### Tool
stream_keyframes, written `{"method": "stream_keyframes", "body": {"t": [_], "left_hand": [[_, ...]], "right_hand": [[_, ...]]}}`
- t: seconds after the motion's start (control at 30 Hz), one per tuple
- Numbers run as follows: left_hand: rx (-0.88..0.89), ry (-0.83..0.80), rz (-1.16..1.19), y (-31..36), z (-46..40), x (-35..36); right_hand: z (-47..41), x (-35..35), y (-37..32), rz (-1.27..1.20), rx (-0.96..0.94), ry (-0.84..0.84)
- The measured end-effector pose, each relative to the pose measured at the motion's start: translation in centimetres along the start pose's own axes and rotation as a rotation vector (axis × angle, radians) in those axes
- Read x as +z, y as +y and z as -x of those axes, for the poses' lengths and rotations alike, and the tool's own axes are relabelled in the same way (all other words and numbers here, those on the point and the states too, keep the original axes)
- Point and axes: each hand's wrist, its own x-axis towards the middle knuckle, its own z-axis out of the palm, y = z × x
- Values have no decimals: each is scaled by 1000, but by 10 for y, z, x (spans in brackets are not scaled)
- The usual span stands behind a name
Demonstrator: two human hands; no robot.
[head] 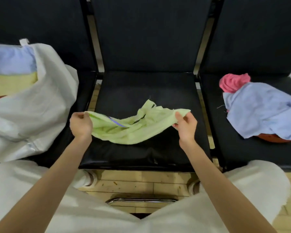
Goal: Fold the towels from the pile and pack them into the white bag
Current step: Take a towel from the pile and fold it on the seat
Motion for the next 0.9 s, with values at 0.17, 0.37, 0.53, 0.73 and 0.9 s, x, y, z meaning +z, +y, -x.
{"method": "stream_keyframes", "body": {"t": [0.17,0.37,0.53,0.73,0.9], "left_hand": [[-45,227,106,-1,-11,-11],[-94,178,207,-7,-11,-6],[-1,188,260,-8,-9,-4],[126,247,346,7,-10,-6],[159,275,393,27,-11,-10]], "right_hand": [[2,0,3,64,-9,96],[8,-13,-2,624,-259,-145],[13,-10,-19,570,-191,-162],[17,4,-58,-282,230,-29],[19,9,-69,-481,265,11]]}}
